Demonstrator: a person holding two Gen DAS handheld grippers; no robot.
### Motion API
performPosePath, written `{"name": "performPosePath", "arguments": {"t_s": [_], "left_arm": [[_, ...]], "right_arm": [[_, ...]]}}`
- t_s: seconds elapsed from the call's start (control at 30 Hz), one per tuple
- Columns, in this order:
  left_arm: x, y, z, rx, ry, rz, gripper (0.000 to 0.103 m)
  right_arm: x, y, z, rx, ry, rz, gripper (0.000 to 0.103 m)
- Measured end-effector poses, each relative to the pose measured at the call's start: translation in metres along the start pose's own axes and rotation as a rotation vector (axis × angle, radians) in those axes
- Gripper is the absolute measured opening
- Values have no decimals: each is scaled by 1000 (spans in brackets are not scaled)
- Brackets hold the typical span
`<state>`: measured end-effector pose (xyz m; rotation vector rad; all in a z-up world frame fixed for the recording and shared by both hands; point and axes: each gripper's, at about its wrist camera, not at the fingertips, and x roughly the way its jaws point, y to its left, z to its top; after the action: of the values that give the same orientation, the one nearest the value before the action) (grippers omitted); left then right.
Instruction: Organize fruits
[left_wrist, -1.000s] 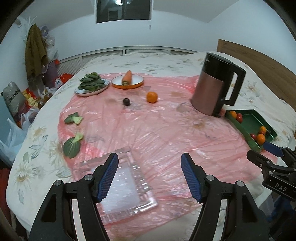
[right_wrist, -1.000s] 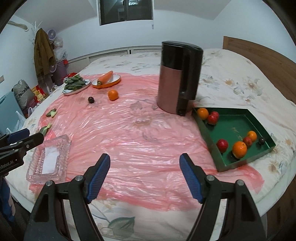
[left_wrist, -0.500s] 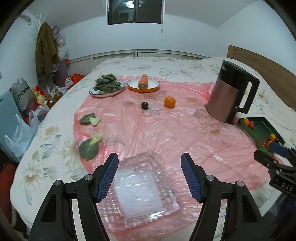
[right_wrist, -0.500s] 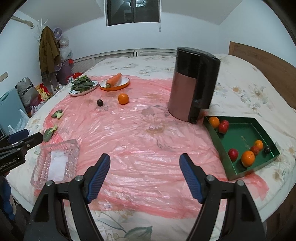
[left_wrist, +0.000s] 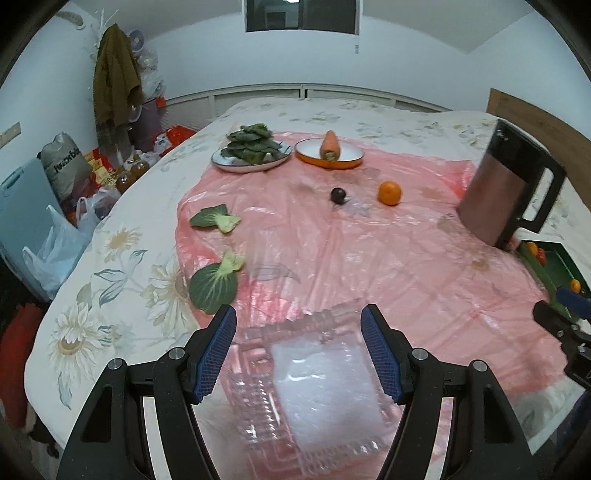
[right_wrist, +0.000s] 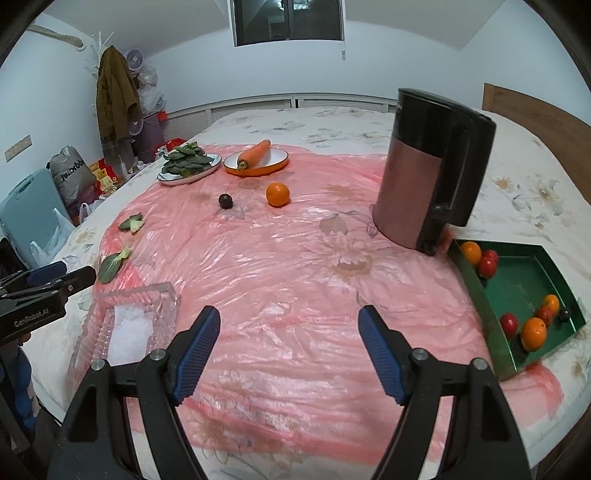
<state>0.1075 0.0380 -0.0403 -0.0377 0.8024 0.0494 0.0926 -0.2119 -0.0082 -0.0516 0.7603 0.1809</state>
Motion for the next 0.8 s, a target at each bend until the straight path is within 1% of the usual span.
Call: {"name": "performPosePath", "arguments": {"t_s": [0.27, 0.53, 0.67, 0.8], "left_arm": [[18, 5, 20, 15, 19, 1, 64], [41, -4, 58, 39, 29, -29, 64], [59, -10, 75, 45, 23, -44, 64], [85, -17, 88, 51, 16, -53, 64]], "right_arm": [[27, 1, 24, -4, -2, 19, 103], [65, 8, 53, -32, 13, 58, 103], [89, 10, 66, -47, 10, 72, 103], [118, 11, 78, -64, -1, 78, 103]]}}
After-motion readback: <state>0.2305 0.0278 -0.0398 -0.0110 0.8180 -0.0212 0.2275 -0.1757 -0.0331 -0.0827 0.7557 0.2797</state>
